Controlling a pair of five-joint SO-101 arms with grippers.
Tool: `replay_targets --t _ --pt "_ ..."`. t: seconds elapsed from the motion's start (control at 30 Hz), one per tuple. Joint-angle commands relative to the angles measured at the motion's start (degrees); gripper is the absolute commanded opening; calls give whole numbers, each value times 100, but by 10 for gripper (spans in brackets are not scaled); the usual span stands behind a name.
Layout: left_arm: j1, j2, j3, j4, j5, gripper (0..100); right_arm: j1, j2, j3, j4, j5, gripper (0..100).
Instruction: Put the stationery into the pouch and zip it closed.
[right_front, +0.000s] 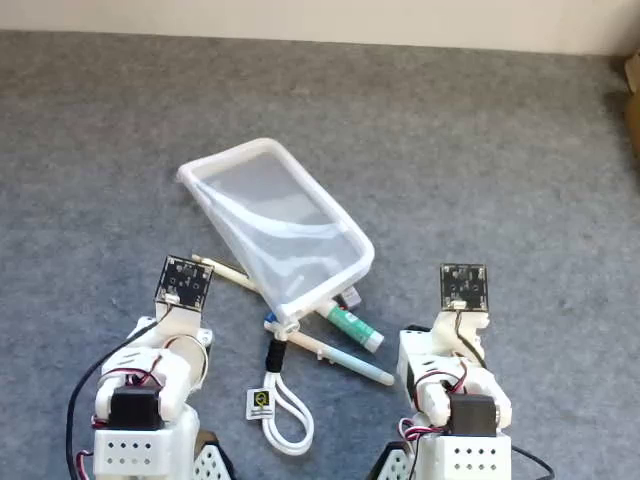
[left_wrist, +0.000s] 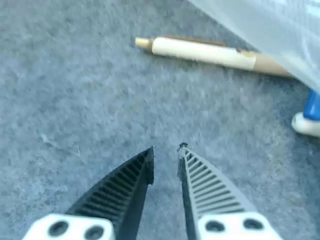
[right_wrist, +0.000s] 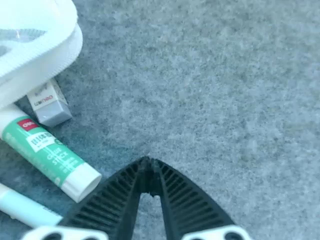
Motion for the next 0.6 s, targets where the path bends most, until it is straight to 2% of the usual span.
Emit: replay_targets --t 0.0,0.27,0.57 --pt "-171 -75 110 -220 44 98 40 -48 769 48 0 5" --pt "-163 -75 127 -352 62 98 66 -66 752 -4 0 5" --pt "-391 -75 127 -378 44 98 57 -66 -488 40 -35 5"
